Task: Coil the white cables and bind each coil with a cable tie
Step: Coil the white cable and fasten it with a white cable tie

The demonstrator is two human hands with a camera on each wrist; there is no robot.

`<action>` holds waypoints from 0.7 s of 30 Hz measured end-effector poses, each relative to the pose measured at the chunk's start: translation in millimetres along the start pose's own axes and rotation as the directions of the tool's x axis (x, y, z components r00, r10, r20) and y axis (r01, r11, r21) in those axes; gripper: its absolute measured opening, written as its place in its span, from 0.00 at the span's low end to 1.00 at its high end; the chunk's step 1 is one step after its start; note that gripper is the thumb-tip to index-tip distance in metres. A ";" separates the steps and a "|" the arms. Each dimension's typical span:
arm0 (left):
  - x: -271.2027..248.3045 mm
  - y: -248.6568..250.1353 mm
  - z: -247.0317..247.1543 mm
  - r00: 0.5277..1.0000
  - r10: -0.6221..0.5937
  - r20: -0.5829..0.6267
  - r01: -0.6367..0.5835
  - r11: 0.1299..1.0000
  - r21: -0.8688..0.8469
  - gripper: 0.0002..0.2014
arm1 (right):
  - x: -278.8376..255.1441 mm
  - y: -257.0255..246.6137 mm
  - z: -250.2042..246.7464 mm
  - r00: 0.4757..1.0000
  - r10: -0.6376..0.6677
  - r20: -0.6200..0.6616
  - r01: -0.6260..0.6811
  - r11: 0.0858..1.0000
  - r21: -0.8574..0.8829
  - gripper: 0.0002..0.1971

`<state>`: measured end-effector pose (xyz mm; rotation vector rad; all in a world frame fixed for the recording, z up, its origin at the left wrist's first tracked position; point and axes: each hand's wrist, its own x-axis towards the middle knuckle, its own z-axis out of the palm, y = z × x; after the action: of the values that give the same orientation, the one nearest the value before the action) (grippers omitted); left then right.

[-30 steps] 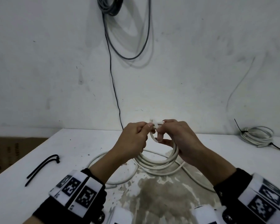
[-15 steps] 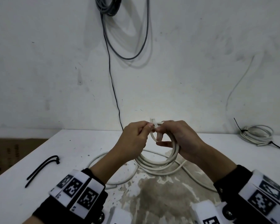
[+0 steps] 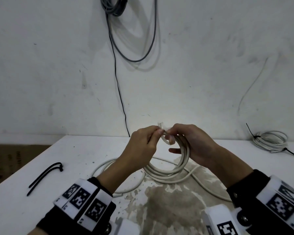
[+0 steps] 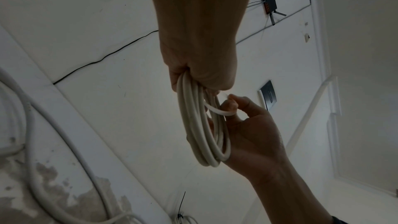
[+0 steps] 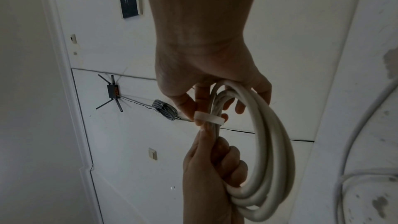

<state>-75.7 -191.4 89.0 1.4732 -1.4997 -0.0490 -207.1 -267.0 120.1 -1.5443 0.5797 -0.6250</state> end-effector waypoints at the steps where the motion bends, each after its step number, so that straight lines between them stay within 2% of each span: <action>1: -0.1 0.2 0.1 1.000 0.005 -0.001 -0.005 1.000 -0.003 0.14 | -0.4 -0.3 0.0 1.000 -0.004 0.000 0.004 1.000 0.000 0.12; 9: -0.9 -0.2 -0.5 1.000 0.015 -0.012 -0.016 0.999 -0.049 0.14 | -3.0 -1.9 0.4 1.000 -0.027 -0.005 0.027 1.000 -0.007 0.12; 14: -2.7 0.1 -2.0 0.999 0.052 -0.016 -0.053 0.997 -0.057 0.12 | -3.8 -3.3 1.1 0.998 -0.063 -0.028 0.062 0.997 -0.048 0.17; 17: -2.6 -1.0 -0.9 0.999 0.042 -0.031 -0.044 0.996 -0.077 0.11 | -2.5 -3.1 0.0 0.997 -0.055 -0.052 0.053 0.998 -0.028 0.15; 20: -1.8 -0.8 1.0 0.999 0.025 -0.042 -0.029 0.994 -0.107 0.12 | -2.0 -5.7 -0.8 0.997 -0.029 -0.067 0.030 0.999 0.026 0.06; 21: -1.8 -0.3 1.4 0.999 0.019 -0.044 -0.024 0.993 -0.114 0.12 | -1.9 -6.7 -1.1 0.997 -0.032 -0.070 0.034 0.999 0.036 0.06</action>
<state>-76.8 -190.9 87.0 1.3583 -1.4544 -0.0887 -209.2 -266.0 126.7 -1.5047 0.5925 -0.7128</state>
